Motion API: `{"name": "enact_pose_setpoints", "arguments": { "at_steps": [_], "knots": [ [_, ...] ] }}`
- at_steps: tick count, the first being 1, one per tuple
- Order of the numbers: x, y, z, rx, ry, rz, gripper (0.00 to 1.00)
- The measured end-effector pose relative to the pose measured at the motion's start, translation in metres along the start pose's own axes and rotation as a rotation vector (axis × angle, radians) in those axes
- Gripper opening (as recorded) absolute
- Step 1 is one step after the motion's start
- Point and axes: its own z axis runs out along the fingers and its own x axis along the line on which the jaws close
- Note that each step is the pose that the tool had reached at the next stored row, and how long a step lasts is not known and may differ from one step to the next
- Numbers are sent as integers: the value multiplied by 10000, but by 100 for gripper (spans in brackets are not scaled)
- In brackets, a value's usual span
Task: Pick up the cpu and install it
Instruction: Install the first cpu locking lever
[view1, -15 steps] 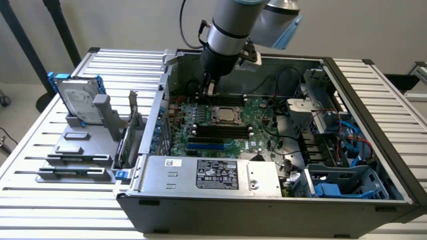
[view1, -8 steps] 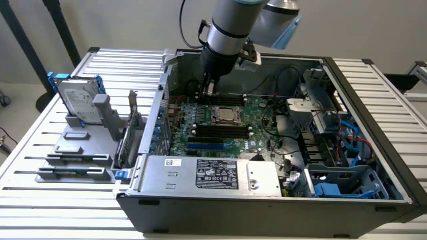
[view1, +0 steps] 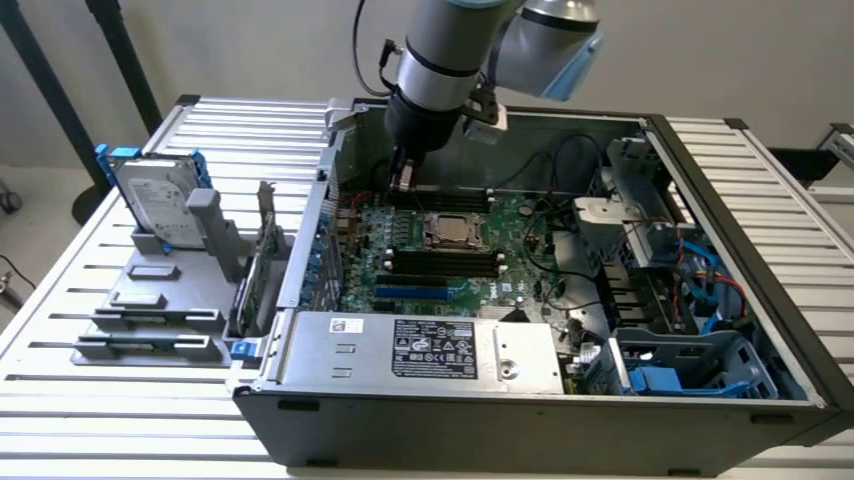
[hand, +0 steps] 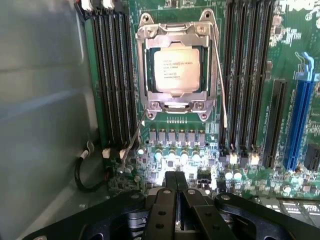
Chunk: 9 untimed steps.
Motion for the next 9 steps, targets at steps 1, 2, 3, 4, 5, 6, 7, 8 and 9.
{"name": "enact_pose_setpoints", "arguments": {
  "at_steps": [1,2,3,4,5,6,7,8,9],
  "knots": [
    [-1,-5,2,-8,52,64,11],
    [-1,-8,5,-21,99,150,11],
    [-2,-11,7,-38,142,255,11],
    [-2,-13,10,-53,183,354,11],
    [-3,-16,12,-67,226,450,11],
    [-3,-19,15,-80,274,539,11],
    [-4,-20,17,-93,322,626,11],
    [-5,-21,19,-107,367,721,11],
    [-5,-20,23,-124,411,824,11]
  ]
}}
